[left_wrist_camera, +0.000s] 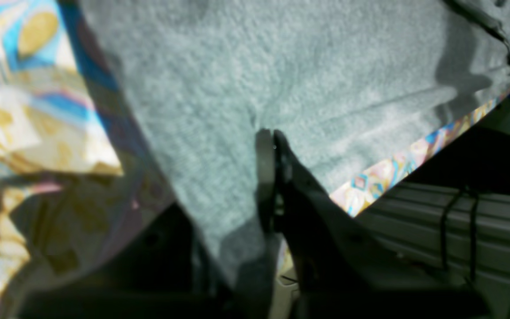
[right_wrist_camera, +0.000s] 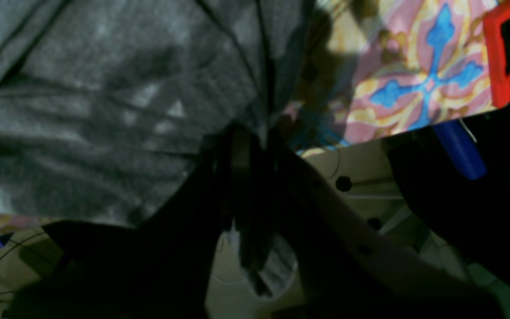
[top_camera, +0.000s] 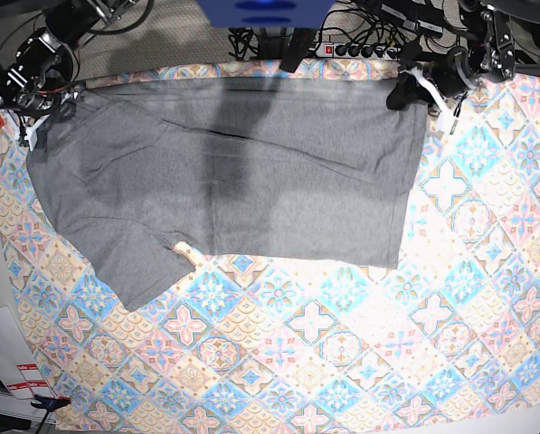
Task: Fold the T-shirt properly
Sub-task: 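Drag the shirt toward the robot with both grippers, then release the shirt edge and raise both grippers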
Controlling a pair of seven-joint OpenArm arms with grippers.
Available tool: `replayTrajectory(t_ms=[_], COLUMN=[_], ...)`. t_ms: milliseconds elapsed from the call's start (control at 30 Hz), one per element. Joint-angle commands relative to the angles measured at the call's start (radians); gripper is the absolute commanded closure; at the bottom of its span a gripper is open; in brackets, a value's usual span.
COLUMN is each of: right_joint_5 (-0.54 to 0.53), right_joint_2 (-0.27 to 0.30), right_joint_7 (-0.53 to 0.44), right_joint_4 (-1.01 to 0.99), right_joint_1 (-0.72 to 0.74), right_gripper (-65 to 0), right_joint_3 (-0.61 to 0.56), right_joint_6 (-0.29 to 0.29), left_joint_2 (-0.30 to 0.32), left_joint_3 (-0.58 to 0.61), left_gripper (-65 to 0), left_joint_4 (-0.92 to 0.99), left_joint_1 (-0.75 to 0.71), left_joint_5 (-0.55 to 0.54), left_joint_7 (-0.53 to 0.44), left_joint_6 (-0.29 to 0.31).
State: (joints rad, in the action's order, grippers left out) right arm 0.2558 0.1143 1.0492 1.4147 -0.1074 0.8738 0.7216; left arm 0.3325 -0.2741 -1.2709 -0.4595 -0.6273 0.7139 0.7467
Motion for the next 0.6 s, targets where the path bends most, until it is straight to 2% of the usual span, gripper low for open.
replayTrajectory(t_ms=[0, 433, 567], right_joint_5=[0.030, 0.032, 0.032], right_joint_2=[0.026, 0.026, 0.026], right_joint_7=[-0.004, -0.010, -0.013], right_joint_4=[0.016, 0.015, 0.024], right_joint_1=[0.005, 0.013, 0.013], right_gripper=[-0.7, -1.2, -7.3], right_joint_3=[0.009, 0.005, 0.005], right_joint_6=[-0.023, -0.023, -0.023], left_joint_2=[0.014, 0.012, 0.012], left_joint_3=[0.002, 0.002, 0.002], left_gripper=[-1.0, -1.6, -2.2], left_joint_4=[0.013, 0.015, 0.017], left_joint_1=[-0.040, -0.051, -0.046], left_joint_5=[0.142, 0.168, 0.172], left_joint_7=[0.134, 0.138, 0.141], left_joint_6=[-0.049, -0.049, -0.049])
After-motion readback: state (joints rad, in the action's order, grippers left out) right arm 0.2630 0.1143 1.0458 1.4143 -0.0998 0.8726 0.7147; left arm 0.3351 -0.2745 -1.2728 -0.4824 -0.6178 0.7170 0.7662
